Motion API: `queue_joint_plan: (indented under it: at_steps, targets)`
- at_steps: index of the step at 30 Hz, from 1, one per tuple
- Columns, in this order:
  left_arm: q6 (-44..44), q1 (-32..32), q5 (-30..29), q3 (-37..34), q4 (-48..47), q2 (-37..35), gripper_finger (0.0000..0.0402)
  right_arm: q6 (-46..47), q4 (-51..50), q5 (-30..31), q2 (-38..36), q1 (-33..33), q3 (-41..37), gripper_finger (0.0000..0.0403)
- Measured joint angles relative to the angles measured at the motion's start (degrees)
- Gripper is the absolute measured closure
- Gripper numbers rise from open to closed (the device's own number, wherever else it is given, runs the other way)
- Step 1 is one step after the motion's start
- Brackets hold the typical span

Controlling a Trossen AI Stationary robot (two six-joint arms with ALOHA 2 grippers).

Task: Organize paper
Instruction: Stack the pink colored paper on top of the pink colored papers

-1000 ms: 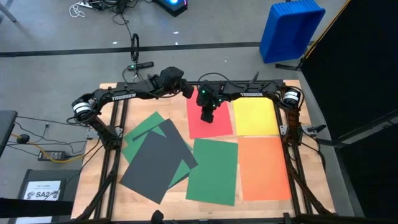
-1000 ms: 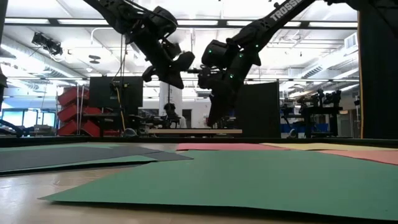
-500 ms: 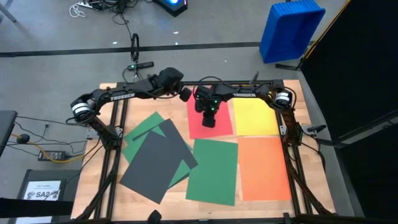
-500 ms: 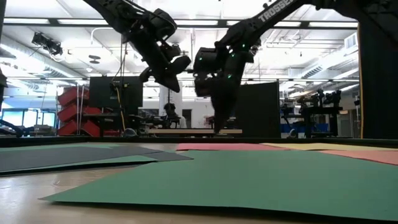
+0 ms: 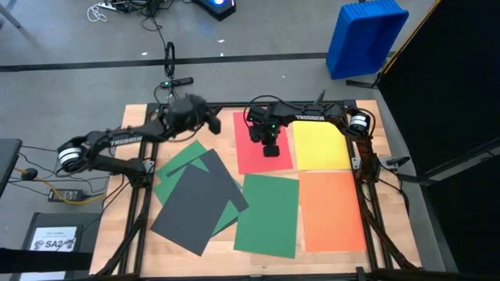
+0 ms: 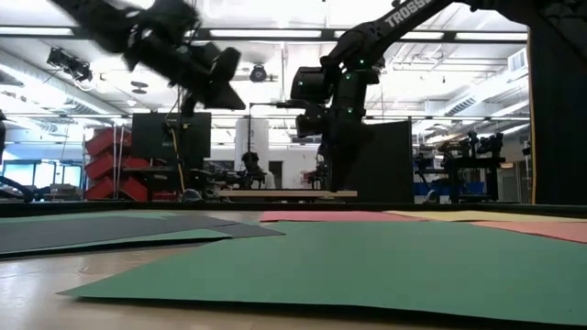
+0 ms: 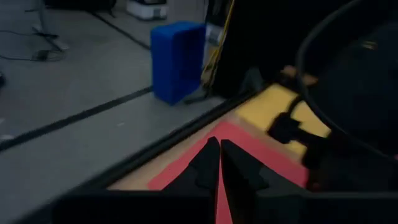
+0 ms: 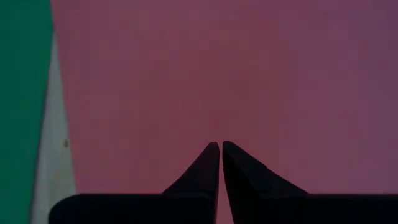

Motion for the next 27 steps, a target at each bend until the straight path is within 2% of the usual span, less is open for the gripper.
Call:
queue_joint_plan:
  at_steps: [3,7,17,27]
  targets:
    - [-4.2,-0.5,0.8,-7.9,10.1,-2.4,0.0402,-1.5,0.7,0.2,0.1,-0.2,-1.1,0.0402]
    - [-6.1,-1.4,2.4,-12.7,18.9,-2.6,0.0402,-3.7,0.6,0.1,0.1,-0.1,-2.2,0.0402]
    - [-6.0,-2.5,4.3,-12.9,18.8,-2.2,0.0402,-4.7,-1.1,0.4,0.1,0.3,-3.6,0.0402]
    - [-6.1,-2.5,5.4,-12.9,14.4,-2.2,0.0402,-3.3,-1.8,0.4,0.1,1.3,-7.7,0.0403]
